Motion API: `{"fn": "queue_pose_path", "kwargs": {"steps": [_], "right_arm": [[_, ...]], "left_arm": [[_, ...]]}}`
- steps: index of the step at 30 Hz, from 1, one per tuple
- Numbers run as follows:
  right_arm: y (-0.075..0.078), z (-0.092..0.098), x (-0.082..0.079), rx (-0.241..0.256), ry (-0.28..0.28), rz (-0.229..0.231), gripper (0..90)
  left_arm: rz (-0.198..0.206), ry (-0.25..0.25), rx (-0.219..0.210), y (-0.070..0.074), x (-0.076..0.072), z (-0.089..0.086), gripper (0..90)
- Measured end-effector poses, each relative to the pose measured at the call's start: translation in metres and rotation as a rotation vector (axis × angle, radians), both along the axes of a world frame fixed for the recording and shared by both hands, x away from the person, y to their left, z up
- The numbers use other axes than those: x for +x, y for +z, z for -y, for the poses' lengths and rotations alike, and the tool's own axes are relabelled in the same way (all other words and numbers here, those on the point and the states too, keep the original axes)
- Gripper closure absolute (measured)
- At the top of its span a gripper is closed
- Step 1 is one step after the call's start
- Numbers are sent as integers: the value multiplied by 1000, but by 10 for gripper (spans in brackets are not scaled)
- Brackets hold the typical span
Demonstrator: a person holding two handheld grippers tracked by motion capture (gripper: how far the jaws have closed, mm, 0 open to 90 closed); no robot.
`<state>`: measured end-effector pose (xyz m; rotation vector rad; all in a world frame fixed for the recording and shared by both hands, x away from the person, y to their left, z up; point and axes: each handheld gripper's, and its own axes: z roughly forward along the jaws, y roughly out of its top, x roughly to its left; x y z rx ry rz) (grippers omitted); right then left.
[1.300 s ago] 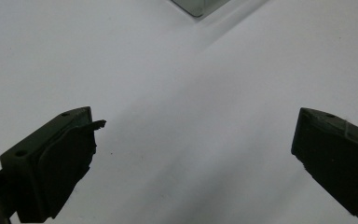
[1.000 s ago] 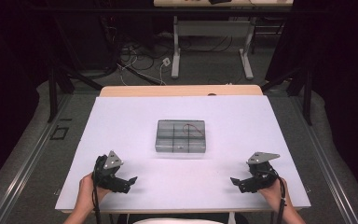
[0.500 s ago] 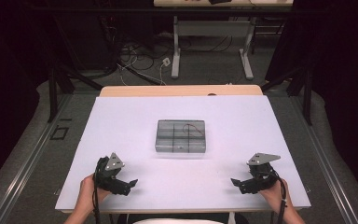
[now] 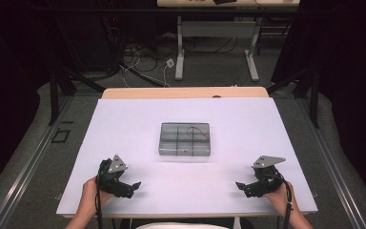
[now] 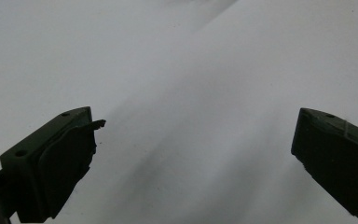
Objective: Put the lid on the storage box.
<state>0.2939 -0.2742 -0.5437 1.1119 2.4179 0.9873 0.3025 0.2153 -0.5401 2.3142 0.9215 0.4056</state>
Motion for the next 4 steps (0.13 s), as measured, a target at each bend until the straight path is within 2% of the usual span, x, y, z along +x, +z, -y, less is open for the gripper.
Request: {"fn": "queue_pose_path", "kwargs": {"steps": [4], "right_arm": [[0,0,0,-2,1,0,54]], "left_arm": [[3,0,-5,0,0,-1,0]]}}
